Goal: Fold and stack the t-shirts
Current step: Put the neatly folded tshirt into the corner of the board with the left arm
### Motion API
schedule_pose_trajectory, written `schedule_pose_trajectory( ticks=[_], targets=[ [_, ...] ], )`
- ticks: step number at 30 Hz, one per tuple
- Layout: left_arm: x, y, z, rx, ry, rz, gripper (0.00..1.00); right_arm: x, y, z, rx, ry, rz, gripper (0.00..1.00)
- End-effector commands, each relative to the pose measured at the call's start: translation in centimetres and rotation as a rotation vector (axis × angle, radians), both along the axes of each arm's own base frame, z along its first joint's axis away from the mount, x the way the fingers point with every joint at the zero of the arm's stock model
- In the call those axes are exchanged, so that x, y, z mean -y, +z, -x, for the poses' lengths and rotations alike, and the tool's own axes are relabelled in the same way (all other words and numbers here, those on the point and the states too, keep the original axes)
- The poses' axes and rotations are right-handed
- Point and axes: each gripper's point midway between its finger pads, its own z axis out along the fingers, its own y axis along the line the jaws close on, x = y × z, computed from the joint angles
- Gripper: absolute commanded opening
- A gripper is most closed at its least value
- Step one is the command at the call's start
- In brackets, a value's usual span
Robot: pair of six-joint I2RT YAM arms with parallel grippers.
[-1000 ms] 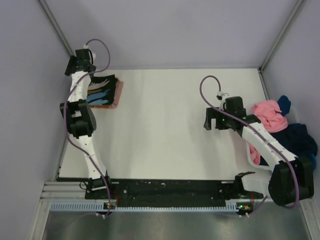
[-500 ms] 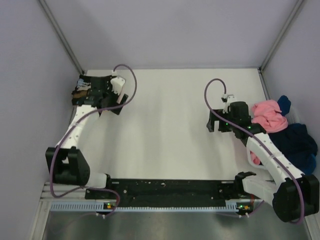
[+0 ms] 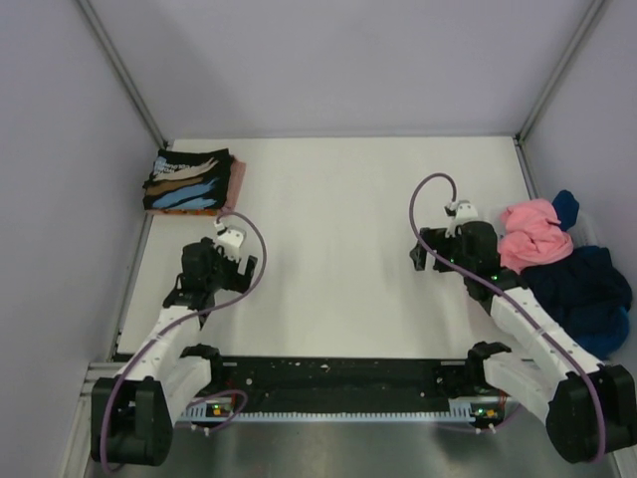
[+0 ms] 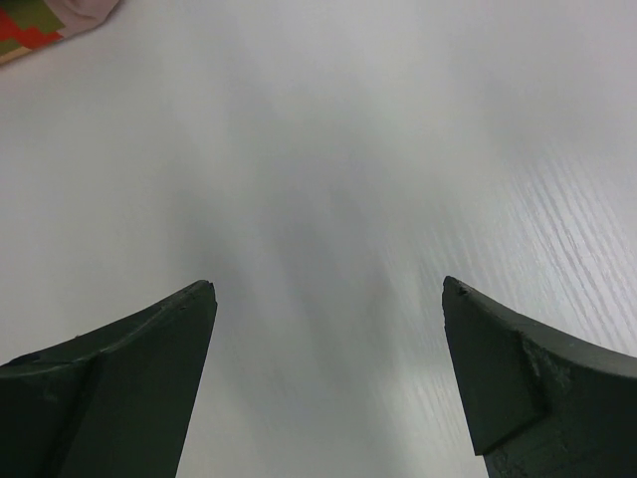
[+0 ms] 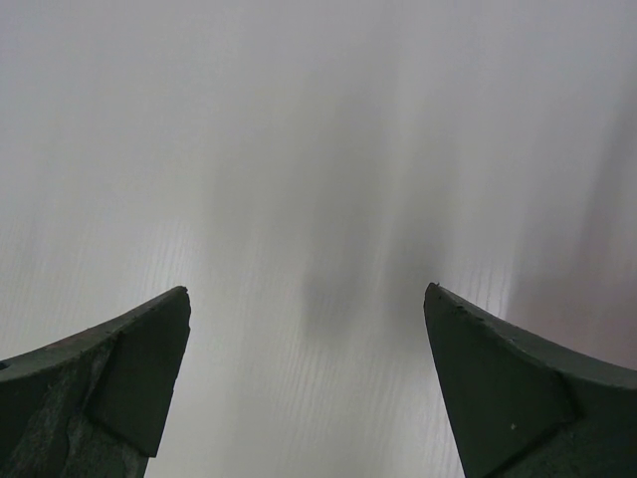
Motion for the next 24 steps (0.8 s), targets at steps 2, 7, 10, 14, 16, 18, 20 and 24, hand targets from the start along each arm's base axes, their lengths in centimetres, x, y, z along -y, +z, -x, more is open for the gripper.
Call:
schedule_pose_trajectory(
  ticks=[2, 7, 10, 14, 16, 18, 20, 24],
  targets=[
    [-0.1, 3.6, -3.1, 0.253, 0.095, 0.101, 0.99, -0.5, 2.0, -0.7, 0.151, 0.005, -0.05, 0.99],
    [0.1, 2.5, -2.8, 0.264, 0.093, 0.123, 0.99, 0.1, 1.0, -0.2, 0.202, -0.003, -0.03, 0.99],
    [0.0, 2.5, -2.8, 0.265, 0.099, 0.122, 0.99, 0.2, 1.2, -0.1, 0.223, -0.005, -0.03, 0.99],
    [-0.3, 2.5, -2.9, 0.262, 0.111, 0.109, 0.99, 0.2, 1.5, -0.2, 0.237, 0.0, -0.033, 0.99],
    [-0.5, 2.4, -3.0, 0.26, 0.121, 0.102, 0.99, 0.0, 1.4, -0.2, 0.232, 0.004, -0.038, 0.99],
    [-0.8, 2.3, -3.0, 0.257, 0.136, 0.096, 0.99, 0.0, 1.4, -0.2, 0.231, 0.006, -0.036, 0.99],
    [-0.9, 2.3, -3.1, 0.252, 0.148, 0.096, 0.99, 0.0, 1.4, -0.1, 0.232, 0.008, -0.036, 0.99],
    [-1.0, 2.2, -3.3, 0.24, 0.153, 0.092, 0.99, -0.1, 1.3, -0.1, 0.225, 0.008, -0.037, 0.99]
  ],
)
